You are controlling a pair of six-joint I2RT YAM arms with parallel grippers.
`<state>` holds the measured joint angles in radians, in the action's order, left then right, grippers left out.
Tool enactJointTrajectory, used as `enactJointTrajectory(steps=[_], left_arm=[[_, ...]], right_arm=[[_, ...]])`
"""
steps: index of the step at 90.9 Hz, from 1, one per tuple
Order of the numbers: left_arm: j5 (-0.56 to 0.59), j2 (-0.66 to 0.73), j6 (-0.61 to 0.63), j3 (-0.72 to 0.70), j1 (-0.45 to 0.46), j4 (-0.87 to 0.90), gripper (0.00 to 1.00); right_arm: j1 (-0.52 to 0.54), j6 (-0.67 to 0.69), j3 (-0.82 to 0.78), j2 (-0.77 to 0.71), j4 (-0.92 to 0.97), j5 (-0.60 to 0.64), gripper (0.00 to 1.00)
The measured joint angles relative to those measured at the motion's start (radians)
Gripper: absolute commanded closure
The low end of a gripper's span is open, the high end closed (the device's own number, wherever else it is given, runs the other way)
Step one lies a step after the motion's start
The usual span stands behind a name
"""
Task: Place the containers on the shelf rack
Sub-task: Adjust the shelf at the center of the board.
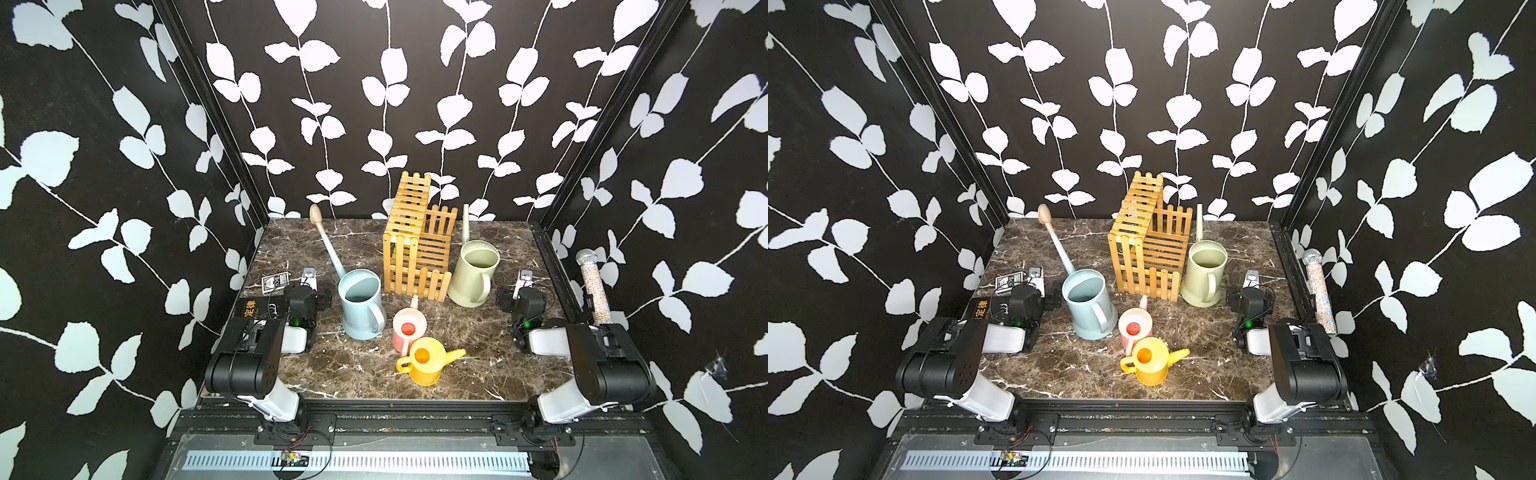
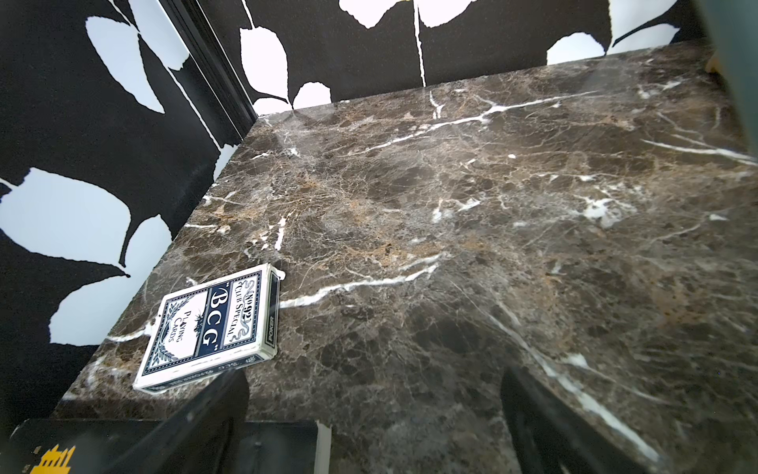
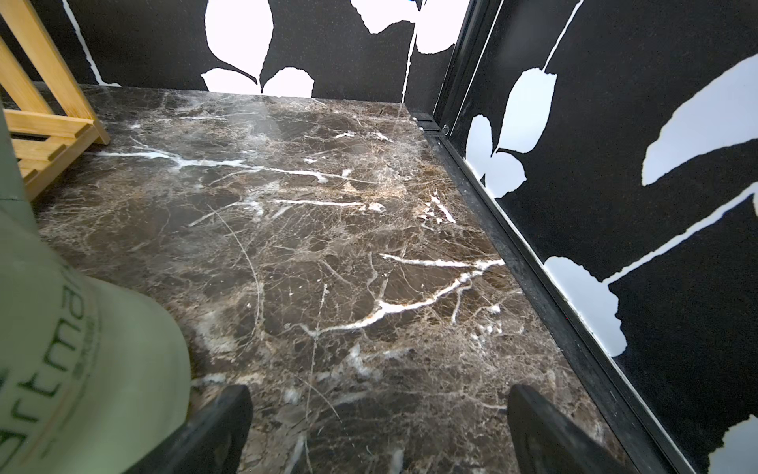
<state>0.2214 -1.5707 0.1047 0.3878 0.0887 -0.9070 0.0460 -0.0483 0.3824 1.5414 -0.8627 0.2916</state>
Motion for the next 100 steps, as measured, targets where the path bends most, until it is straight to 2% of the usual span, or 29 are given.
enactJointTrajectory(steps=[17, 25, 37, 48, 60, 70, 84, 93, 100], left_arm=[[0.001, 0.0, 0.0, 0.0, 0.0, 0.001, 0.01], [0.006, 0.024, 0.0, 0.043, 0.0, 0.111, 0.01], [0.0, 0.066, 0.009, 0.287, 0.0, 0.428, 0.01], [-0.016, 0.092, 0.006, 0.513, 0.0, 0.648, 0.01], [-0.034, 0.166, -0.015, 0.643, 0.0, 0.865, 0.01], [-0.042, 0.254, -0.018, 0.661, 0.0, 0.994, 0.01], [-0.059, 0.358, 0.029, 0.653, -0.005, 1.117, 0.01], [-0.141, 0.407, 0.059, 0.633, -0.055, 1.167, 0.01], [-0.217, 0.43, 0.06, 0.615, -0.128, 1.195, 0.01]], right_arm=[[0.0, 0.0, 0.002, -0.011, 0.019, 0.002, 0.01], [0.0, -0.002, 0.035, -0.08, 0.153, 0.009, 0.01], [0.0, -0.017, 0.152, -0.192, 0.323, 0.013, 0.01], [0.0, -0.058, 0.236, -0.276, 0.452, 0.008, 0.01], [0.0, -0.109, 0.351, -0.343, 0.634, -0.011, 0.01], [0.0, -0.122, 0.469, -0.385, 0.76, -0.075, 0.01], [0.014, -0.097, 0.665, -0.385, 0.9, -0.249, 0.01], [0.07, -0.034, 0.764, -0.362, 0.977, -0.351, 0.01], [0.141, 0.034, 0.822, -0.335, 1.037, -0.415, 0.02]])
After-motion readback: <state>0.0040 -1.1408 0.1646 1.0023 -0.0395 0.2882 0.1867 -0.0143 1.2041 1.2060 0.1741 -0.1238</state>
